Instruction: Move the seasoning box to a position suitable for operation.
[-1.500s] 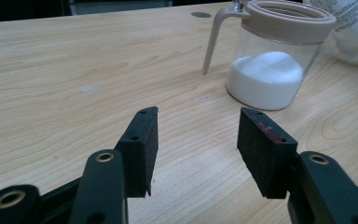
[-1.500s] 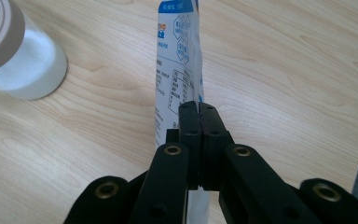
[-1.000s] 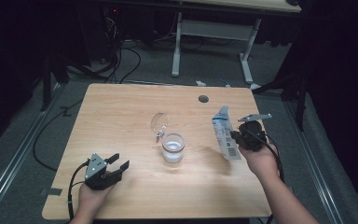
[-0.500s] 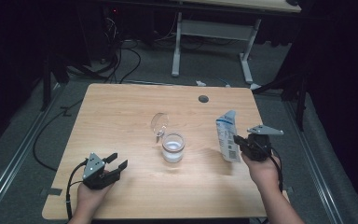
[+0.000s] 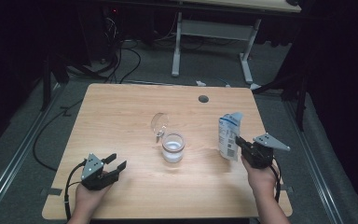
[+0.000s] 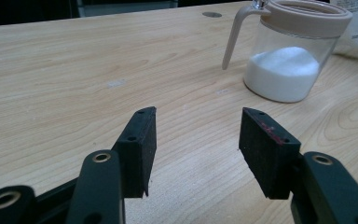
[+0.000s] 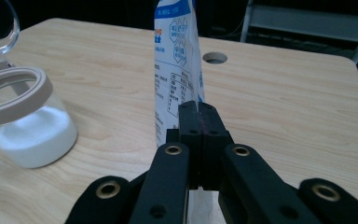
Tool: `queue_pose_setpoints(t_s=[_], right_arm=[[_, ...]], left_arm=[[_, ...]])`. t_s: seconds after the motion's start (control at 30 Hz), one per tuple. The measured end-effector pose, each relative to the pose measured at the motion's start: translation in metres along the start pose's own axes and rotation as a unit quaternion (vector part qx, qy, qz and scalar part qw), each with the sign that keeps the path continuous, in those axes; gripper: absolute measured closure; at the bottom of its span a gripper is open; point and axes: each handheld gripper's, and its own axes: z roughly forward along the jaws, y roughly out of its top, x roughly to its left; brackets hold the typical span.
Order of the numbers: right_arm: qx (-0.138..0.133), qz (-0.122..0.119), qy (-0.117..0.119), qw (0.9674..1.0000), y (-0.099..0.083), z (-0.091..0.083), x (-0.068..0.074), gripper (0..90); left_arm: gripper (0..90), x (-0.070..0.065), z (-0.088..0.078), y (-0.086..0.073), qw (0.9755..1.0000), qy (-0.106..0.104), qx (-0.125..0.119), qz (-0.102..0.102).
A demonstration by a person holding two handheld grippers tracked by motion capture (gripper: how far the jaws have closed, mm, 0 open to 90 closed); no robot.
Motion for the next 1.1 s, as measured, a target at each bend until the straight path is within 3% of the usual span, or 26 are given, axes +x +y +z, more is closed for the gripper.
queue_pose_setpoints(t_s=[0.1,0.3,0.57,0.8,1.1], right_arm=[[-0.022,0.01,-0.001,0.9997,-0.009,0.002,-0.003,90.0],[-0.055,0.004,-0.012,0.9984,-0.027,0.007,-0.005,90.0],[-0.094,0.017,-0.014,0.9954,-0.043,0.01,-0.008,90.0],[-0.111,0.015,-0.007,0.9937,-0.05,0.012,-0.013,90.0],[-0.113,0.012,-0.006,0.9935,-0.059,0.011,-0.015,90.0]], left_arm=[[46.9,-0.001,-0.001,0.001,1.0,-0.001,0.0,0.006],[47.3,-0.002,-0.001,0.002,1.0,-0.001,-0.003,0.003],[47.4,-0.009,0.004,0.004,0.9998,-0.001,0.0,0.018],[47.6,-0.013,0.002,0.003,0.9997,0.005,-0.007,0.022],[47.6,-0.013,0.002,0.003,0.9997,0.01,-0.008,0.022]])
